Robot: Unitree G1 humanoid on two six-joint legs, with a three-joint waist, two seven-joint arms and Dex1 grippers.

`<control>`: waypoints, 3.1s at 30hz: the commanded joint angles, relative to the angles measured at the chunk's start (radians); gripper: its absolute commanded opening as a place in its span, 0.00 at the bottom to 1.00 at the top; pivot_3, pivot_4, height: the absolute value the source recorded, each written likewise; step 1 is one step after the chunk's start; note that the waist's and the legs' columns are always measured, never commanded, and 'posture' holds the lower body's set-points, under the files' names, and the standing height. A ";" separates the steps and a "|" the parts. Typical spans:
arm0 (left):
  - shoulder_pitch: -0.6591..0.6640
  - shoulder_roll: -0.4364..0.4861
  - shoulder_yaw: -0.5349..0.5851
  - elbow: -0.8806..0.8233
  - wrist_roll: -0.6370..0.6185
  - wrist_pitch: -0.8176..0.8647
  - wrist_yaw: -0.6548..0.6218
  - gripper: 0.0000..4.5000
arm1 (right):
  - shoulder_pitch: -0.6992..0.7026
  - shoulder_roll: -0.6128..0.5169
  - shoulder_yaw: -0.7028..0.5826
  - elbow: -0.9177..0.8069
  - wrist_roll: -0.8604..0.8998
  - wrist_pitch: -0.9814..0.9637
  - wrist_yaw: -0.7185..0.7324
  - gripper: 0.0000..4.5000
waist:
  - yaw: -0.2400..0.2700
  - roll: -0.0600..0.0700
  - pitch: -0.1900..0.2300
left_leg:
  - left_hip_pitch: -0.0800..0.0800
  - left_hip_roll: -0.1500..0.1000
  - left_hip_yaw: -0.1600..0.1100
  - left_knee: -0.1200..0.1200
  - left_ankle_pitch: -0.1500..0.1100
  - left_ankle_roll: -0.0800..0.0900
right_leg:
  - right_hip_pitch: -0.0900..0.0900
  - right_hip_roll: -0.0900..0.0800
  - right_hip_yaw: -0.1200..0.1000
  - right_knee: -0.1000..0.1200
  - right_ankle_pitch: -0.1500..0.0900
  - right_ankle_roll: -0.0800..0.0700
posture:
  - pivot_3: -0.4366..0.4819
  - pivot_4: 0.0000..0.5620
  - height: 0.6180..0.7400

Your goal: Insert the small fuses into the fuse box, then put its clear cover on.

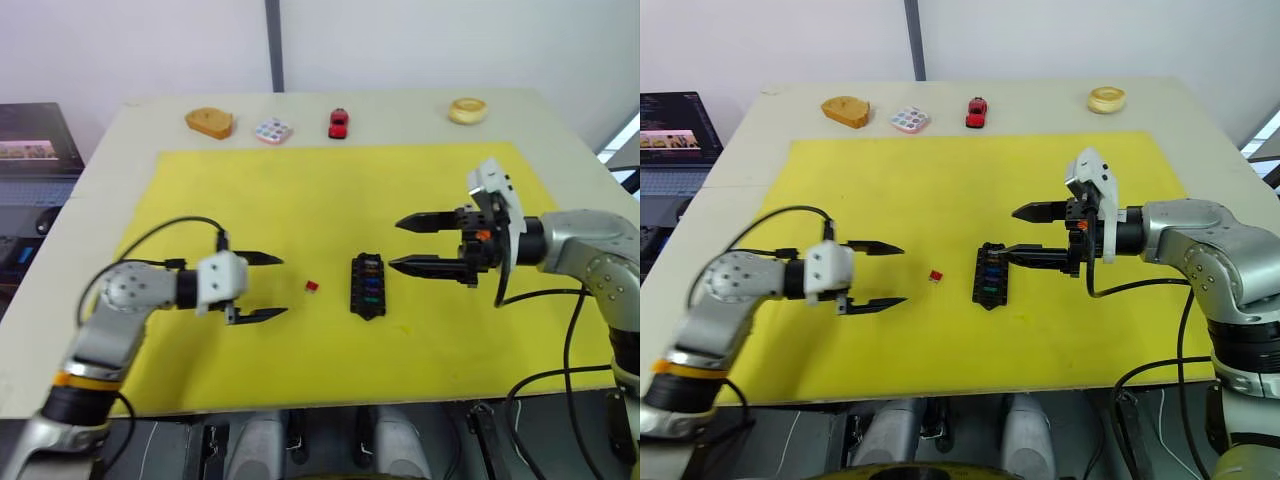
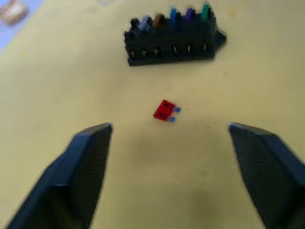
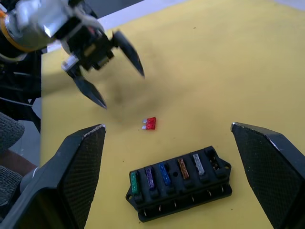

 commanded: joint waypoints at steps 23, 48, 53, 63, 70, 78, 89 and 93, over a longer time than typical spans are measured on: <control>-0.294 -0.195 -0.209 0.293 -0.188 0.449 0.084 1.00 | 0.038 -0.026 0.054 -0.270 0.117 0.088 -0.034 1.00 | 0.028 0.001 0.001 | 0.000 -0.001 0.001 0.001 0.000 -0.001 | -0.002 -0.001 0.000 0.000 -0.002 0.000 | 0.48 0.27 1.00; -0.369 -0.345 -0.342 0.367 -0.154 0.665 0.065 1.00 | 0.111 -0.035 0.021 -0.246 0.057 0.016 -0.146 1.00 | 0.050 0.002 0.000 | 0.002 -0.001 -0.001 0.002 0.000 0.000 | 0.003 -0.001 -0.001 -0.005 -0.001 -0.001 | 0.48 0.27 1.00; -0.385 -0.388 -0.315 0.403 -0.176 0.738 0.084 1.00 | 0.112 -0.031 0.016 -0.245 0.058 0.014 -0.158 1.00 | 0.057 0.002 0.000 | 0.002 -0.002 -0.001 0.002 -0.001 0.001 | 0.005 -0.001 -0.002 -0.008 0.000 -0.002 | 0.48 0.27 1.00; -0.373 -0.436 -0.277 0.581 -0.138 0.758 0.125 0.70 | 0.121 -0.033 0.002 -0.231 0.043 0.002 -0.172 1.00 | 0.056 0.002 -0.001 | 0.003 -0.004 -0.002 0.002 -0.001 0.002 | 0.007 -0.002 -0.003 -0.011 0.002 -0.001 | 0.48 0.27 1.00; -0.372 -0.466 -0.243 0.689 -0.085 0.711 0.201 0.01 | 0.124 -0.041 -0.007 -0.218 0.037 -0.001 -0.177 1.00 | 0.056 0.006 -0.005 | 0.004 -0.003 -0.002 0.002 -0.001 0.003 | 0.008 -0.001 -0.003 -0.011 0.002 0.000 | 0.48 0.27 1.00; -0.336 -0.459 -0.130 0.592 -0.175 0.748 0.206 0.01 | 0.097 -0.025 -0.029 -0.190 0.063 0.029 -0.207 1.00 | 0.049 0.010 -0.012 | 0.005 -0.003 -0.002 0.002 -0.002 0.003 | 0.008 -0.002 -0.003 -0.011 0.002 -0.001 | 0.48 0.27 1.00; -0.355 -0.627 0.392 0.211 -0.717 0.881 0.527 0.01 | -0.247 0.253 -0.166 0.057 0.517 0.380 -0.527 1.00 | 0.024 0.007 -0.009 | 0.001 0.000 -0.002 0.001 -0.001 0.002 | 0.007 0.000 -0.002 -0.009 0.004 0.003 | 0.48 0.27 1.00; -0.386 -0.728 0.421 0.098 -0.850 0.813 0.694 0.01 | -0.331 0.381 -0.196 0.136 0.617 0.354 -0.698 1.00 | 0.027 0.006 -0.009 | 0.001 -0.001 -0.002 0.001 -0.001 0.002 | 0.009 0.001 -0.002 -0.009 0.007 0.007 | 0.48 0.27 1.00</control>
